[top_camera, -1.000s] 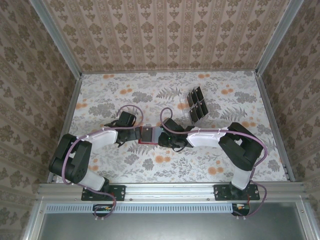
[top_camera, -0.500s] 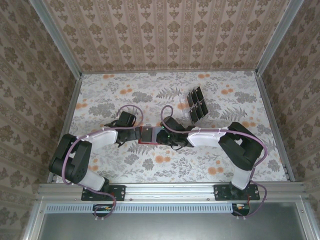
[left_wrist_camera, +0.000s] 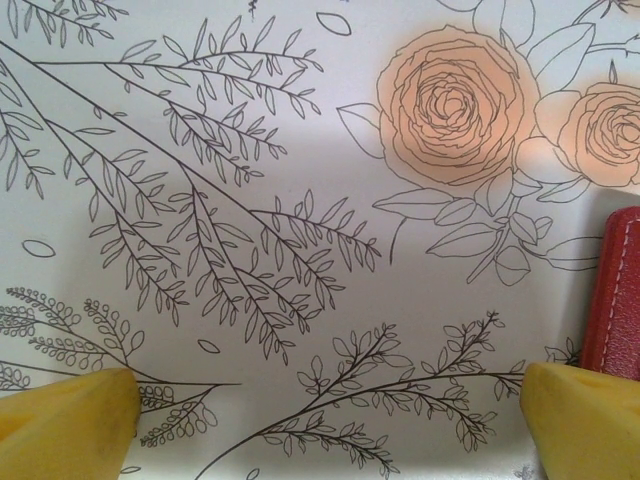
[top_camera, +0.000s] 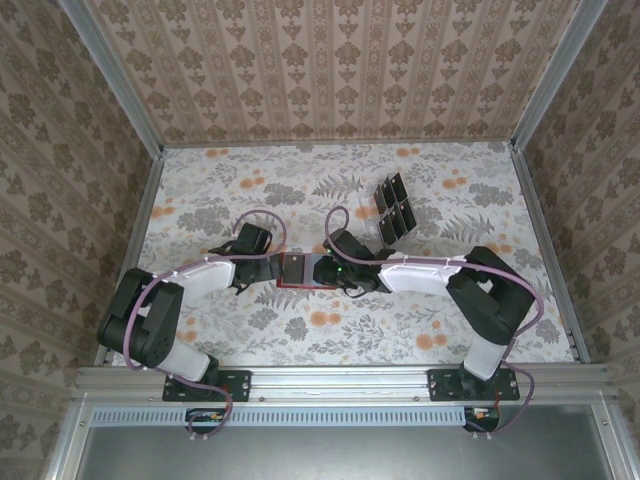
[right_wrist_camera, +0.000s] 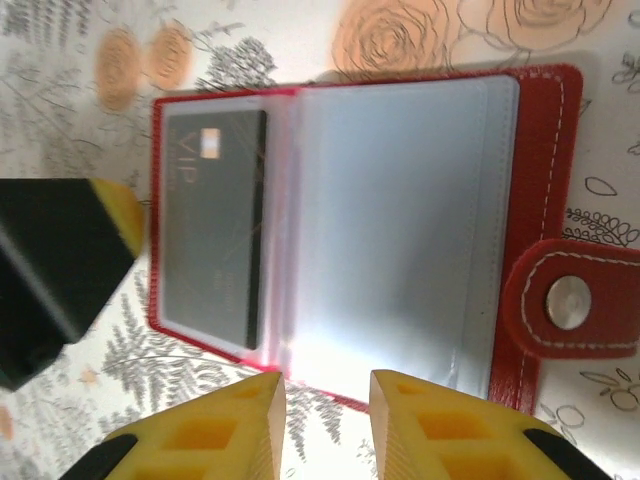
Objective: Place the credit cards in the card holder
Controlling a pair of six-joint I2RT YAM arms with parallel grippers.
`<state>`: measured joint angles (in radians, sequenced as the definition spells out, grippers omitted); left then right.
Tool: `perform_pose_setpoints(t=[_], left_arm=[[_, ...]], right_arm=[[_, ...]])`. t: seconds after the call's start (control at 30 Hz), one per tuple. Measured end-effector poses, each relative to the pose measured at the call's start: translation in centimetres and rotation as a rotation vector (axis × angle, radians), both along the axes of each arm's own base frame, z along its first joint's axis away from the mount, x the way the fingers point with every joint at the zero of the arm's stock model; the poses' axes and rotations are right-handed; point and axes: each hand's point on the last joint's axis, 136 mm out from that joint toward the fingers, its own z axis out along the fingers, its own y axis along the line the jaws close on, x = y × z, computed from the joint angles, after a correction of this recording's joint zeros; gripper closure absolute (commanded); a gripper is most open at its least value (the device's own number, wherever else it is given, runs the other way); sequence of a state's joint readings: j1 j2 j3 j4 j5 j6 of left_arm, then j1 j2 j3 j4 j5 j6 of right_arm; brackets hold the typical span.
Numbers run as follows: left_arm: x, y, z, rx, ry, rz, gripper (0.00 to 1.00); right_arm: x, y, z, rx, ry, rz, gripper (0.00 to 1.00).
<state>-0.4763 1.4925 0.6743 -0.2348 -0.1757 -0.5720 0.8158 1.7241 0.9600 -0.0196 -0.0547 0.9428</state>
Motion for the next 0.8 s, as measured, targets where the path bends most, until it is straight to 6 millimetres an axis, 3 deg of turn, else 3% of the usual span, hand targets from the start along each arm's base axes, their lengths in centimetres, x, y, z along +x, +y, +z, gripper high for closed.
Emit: perform_pose_setpoints(t=[0.17,0.8], left_arm=[[0.0,0.0,0.0,0.0,0.0,0.0,0.0],[0.0,0.0,0.0,0.0,0.0,0.0,0.0]], right_arm=[[-0.1,-0.1,1.0,0.011,-0.01,-0.001,0.7],[-1.2,-1.3,-2.1,-0.053,0.052,-0.005,0.71]])
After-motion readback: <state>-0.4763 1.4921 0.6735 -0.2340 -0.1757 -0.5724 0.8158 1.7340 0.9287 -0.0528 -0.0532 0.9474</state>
